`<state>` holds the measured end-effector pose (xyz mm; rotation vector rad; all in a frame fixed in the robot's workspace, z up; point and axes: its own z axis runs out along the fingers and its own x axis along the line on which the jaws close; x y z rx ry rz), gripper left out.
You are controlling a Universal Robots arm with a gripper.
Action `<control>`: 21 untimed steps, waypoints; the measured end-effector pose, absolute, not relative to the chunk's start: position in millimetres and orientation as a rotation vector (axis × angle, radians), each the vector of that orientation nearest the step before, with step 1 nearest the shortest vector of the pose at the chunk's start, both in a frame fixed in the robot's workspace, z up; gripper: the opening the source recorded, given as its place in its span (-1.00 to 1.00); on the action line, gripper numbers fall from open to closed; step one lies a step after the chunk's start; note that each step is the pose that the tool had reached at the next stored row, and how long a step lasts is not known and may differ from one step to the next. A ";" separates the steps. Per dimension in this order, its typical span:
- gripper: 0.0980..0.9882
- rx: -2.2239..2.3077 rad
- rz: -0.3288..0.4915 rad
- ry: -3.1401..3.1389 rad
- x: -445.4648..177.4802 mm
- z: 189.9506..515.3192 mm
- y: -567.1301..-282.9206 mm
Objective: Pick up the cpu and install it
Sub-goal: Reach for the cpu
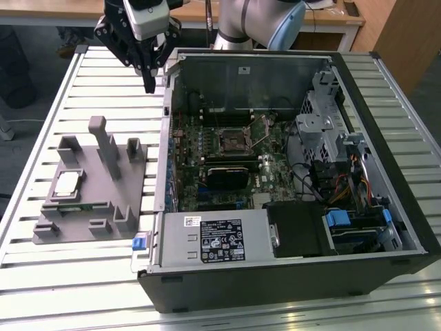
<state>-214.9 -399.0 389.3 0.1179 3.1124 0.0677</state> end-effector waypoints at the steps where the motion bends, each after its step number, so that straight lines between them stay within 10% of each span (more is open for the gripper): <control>1: -0.98 0.118 0.068 3.112 -215.8 389.2 -398.9; 21: -0.98 0.118 0.068 3.112 -233.4 388.4 -398.9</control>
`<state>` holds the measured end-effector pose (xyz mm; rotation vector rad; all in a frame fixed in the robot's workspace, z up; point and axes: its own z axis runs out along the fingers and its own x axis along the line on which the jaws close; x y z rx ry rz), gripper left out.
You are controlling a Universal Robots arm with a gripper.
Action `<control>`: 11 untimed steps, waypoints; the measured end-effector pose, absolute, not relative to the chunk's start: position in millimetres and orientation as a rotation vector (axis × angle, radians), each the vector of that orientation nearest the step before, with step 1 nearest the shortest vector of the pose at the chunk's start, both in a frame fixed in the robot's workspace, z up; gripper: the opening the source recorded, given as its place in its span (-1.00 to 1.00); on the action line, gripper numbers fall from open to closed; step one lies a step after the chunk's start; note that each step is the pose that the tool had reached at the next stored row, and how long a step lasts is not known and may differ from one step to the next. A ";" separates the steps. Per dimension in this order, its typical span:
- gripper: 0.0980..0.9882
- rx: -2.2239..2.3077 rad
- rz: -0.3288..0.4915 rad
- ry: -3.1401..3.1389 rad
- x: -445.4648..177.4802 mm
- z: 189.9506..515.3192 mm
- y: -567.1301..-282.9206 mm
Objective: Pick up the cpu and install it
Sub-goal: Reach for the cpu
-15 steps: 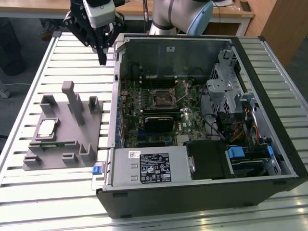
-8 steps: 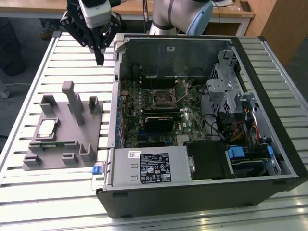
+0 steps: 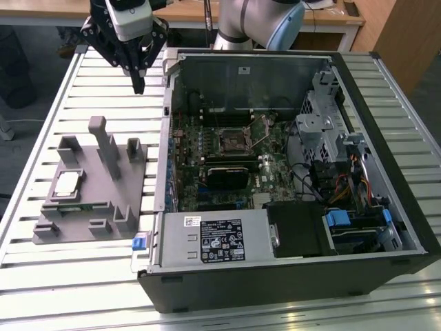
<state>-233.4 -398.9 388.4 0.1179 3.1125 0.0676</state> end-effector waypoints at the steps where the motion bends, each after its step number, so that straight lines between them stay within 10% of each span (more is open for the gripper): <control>1: -0.98 0.118 0.068 3.112 -234.5 388.3 -398.9; 11: -0.98 0.118 0.068 3.112 -245.6 387.9 -398.9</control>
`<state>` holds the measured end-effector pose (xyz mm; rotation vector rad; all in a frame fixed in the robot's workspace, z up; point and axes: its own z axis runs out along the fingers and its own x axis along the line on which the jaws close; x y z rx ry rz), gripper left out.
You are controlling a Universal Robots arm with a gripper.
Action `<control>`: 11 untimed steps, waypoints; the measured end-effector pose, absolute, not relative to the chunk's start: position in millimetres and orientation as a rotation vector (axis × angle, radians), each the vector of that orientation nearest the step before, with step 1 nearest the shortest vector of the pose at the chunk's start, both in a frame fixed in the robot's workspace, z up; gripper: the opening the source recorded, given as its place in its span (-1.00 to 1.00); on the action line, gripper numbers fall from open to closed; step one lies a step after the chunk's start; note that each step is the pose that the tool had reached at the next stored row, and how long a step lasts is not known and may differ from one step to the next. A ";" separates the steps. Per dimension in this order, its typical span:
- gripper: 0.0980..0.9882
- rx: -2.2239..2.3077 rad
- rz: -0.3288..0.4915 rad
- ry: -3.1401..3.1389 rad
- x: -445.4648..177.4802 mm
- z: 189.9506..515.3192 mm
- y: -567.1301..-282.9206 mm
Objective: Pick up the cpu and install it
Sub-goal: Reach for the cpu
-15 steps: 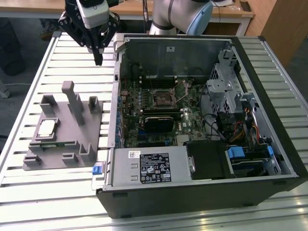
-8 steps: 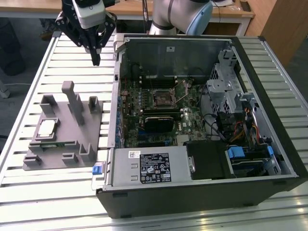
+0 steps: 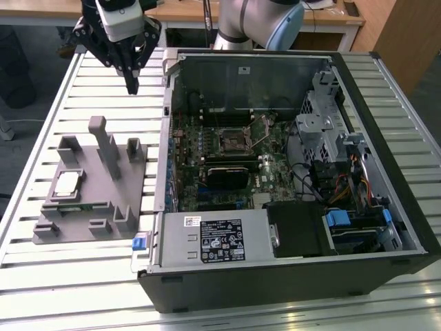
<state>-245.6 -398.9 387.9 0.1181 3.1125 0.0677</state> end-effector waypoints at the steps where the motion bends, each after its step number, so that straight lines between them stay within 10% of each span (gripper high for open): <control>1: -0.98 0.118 0.068 3.112 -246.6 387.8 -398.9; 11: -0.98 0.118 0.068 3.112 -255.4 387.3 -398.9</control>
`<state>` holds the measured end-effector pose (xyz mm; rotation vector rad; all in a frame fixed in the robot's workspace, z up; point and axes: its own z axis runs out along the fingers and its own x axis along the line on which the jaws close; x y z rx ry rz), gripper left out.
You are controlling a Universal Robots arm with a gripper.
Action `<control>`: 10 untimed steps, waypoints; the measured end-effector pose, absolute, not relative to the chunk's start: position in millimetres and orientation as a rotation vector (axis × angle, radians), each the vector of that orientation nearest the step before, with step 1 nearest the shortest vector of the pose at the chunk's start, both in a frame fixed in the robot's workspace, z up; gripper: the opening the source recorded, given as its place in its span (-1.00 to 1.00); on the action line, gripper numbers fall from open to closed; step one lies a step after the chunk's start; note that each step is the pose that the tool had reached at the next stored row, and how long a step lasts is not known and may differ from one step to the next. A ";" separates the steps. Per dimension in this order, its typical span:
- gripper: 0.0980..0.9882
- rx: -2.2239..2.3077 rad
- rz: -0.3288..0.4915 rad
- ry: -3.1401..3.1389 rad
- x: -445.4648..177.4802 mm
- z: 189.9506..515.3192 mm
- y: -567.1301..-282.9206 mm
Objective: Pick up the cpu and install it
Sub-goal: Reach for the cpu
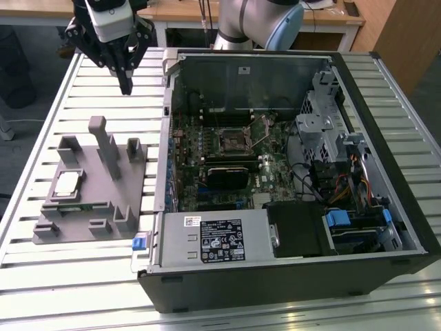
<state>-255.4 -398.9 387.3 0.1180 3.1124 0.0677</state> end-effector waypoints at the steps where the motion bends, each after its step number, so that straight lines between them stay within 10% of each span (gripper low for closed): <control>1: -0.98 0.118 0.068 3.113 -256.2 387.3 -398.9; 10: -0.98 0.118 0.068 3.112 -262.6 387.0 -398.9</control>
